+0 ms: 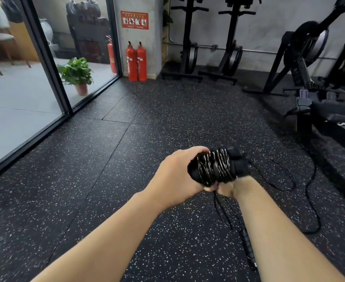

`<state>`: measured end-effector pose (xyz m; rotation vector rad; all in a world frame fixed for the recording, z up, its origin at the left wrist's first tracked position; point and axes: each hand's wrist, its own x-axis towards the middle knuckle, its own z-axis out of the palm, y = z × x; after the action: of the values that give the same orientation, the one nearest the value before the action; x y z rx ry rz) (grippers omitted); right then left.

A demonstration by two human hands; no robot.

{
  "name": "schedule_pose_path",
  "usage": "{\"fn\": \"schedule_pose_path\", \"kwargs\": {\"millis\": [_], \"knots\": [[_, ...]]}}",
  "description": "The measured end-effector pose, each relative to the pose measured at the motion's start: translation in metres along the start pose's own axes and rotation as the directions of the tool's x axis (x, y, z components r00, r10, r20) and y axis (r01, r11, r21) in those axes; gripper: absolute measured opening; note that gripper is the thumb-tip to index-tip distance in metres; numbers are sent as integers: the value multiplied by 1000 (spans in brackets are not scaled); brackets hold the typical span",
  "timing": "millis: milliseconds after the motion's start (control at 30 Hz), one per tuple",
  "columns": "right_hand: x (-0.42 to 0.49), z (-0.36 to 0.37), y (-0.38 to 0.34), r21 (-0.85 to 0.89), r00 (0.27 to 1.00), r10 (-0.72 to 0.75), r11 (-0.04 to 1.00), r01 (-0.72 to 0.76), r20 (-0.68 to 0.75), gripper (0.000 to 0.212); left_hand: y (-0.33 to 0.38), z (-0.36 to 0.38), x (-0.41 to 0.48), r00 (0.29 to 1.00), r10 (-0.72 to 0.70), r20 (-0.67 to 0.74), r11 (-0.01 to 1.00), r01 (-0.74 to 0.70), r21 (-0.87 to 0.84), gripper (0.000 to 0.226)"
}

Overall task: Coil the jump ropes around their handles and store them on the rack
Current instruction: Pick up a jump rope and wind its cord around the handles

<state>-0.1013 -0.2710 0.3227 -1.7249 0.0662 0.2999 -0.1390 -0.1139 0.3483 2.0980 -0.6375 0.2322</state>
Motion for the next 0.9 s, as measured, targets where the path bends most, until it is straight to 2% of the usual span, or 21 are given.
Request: {"fn": "schedule_pose_path", "kwargs": {"millis": [67, 100, 133, 267, 433, 533, 600, 733, 800, 900], "knots": [[3, 10, -2, 78, 996, 88, 993, -86, -24, 36, -5, 1, 4, 992, -86, -91, 996, 87, 6, 34], [4, 16, -3, 129, 996, 78, 989, -71, -53, 36, -8, 1, 6, 983, -124, -135, 991, 128, 24, 34], [5, 20, -5, 115, 993, 61, 992, -50, -100, 38, -11, 1, 7, 973, -162, -166, 985, 169, 32, 35], [-5, 31, -10, 155, 991, -44, 986, 64, -127, 35, -19, 0, 13, 934, -273, -232, 957, 288, 30, 35], [-16, 41, -19, 149, 984, -178, 972, 180, -27, 14, -27, -3, 18, 906, -334, -262, 935, 353, 30, 26], [-22, 47, -22, 90, 974, -225, 970, 225, -2, 18, -30, -3, 17, 922, -327, -207, 936, 345, 61, 22], [-23, 48, -23, 109, 975, -222, 969, 221, -1, 15, -31, -11, 18, 928, -362, -92, 929, 368, 52, 24], [-24, 43, -22, 59, 978, -206, 977, 204, 43, 17, -34, -34, 16, 823, -516, 238, 843, 537, -27, 28], [-23, 43, -23, 42, 979, -190, 981, 188, 67, 23, -39, -37, 12, 809, -528, 258, 830, 556, -45, 25], [-21, 42, -25, 10, 981, -171, 985, 171, 90, 50, -43, -33, 11, 834, -530, 154, 835, 545, -79, 29]]}}
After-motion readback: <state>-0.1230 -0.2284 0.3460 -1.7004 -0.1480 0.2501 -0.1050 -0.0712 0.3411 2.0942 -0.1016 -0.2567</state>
